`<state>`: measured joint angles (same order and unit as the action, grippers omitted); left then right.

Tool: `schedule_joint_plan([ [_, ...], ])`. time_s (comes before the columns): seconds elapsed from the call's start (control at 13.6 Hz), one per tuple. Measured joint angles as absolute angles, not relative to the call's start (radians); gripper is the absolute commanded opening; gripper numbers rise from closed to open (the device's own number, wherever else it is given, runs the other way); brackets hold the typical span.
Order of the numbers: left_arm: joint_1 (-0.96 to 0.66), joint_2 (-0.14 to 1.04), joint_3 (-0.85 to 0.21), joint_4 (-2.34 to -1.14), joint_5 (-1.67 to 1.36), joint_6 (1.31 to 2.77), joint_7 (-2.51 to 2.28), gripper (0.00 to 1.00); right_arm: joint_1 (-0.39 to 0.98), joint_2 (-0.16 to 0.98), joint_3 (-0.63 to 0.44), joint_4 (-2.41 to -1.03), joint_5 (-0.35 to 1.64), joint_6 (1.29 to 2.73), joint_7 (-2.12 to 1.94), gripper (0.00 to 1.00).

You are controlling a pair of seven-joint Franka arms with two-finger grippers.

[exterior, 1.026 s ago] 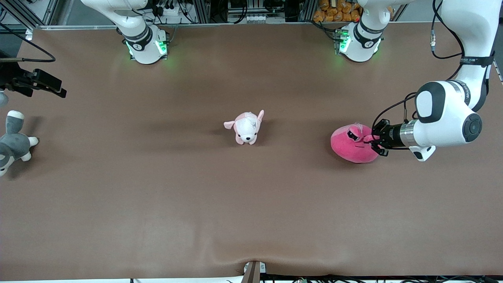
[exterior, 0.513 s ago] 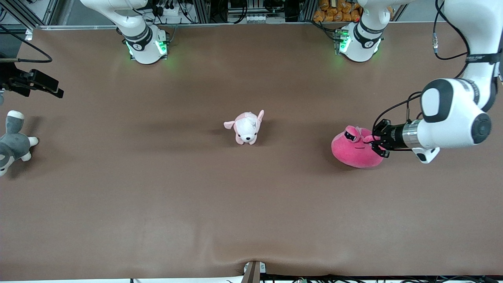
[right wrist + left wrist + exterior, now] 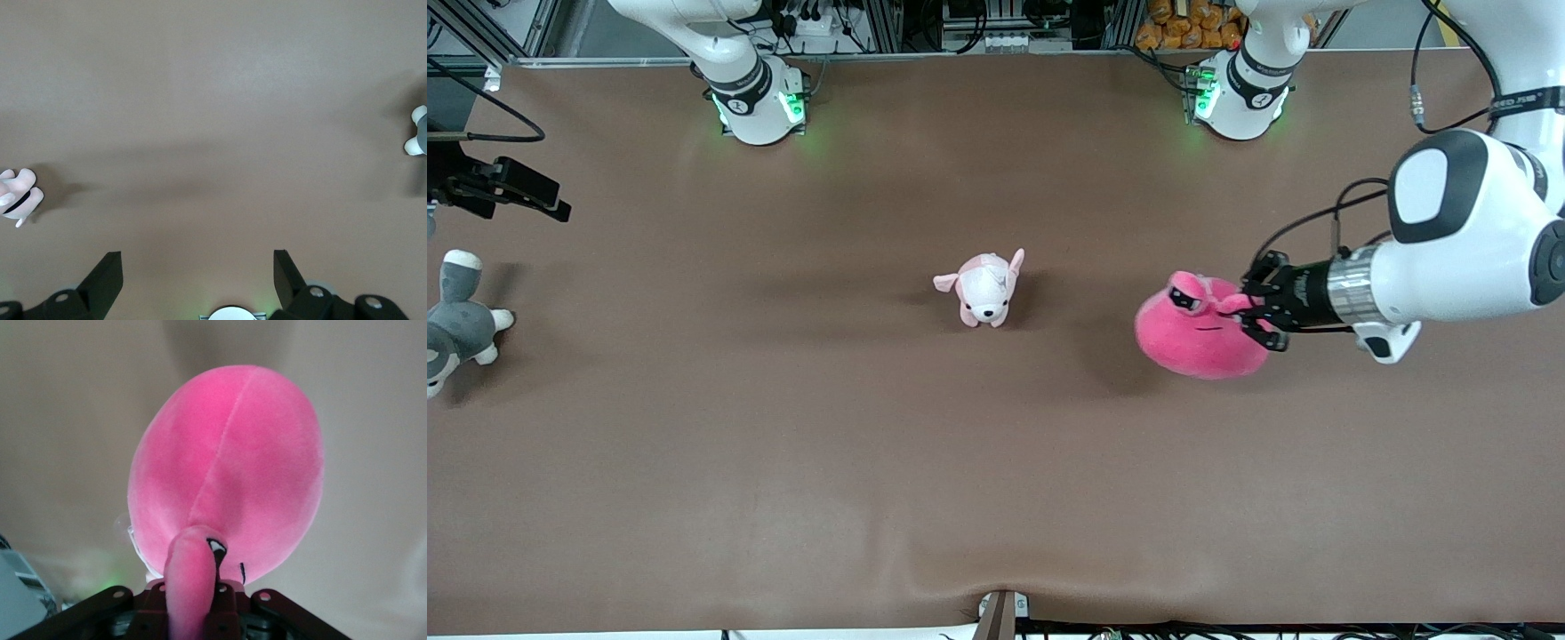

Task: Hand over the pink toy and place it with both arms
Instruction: 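Lift the plush toward the middle while the right gripper reaches in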

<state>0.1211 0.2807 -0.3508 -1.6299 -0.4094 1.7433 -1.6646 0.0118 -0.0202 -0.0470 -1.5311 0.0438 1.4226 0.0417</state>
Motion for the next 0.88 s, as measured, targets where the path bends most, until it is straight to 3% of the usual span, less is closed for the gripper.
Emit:
schedule_joint_plan([
  [0.44,0.04,0.281,-0.44,-1.539,-0.473,1.751,-1.856,0.0,0.042,0.0,-0.045,-1.531,0.097,1.425,0.042,1.0],
  [0.88,-0.161,0.309,-0.444,-1.515,-0.525,1.996,-2.123,0.0,0.171,0.047,-0.037,-1.531,0.164,1.434,-0.044,1.0],
])
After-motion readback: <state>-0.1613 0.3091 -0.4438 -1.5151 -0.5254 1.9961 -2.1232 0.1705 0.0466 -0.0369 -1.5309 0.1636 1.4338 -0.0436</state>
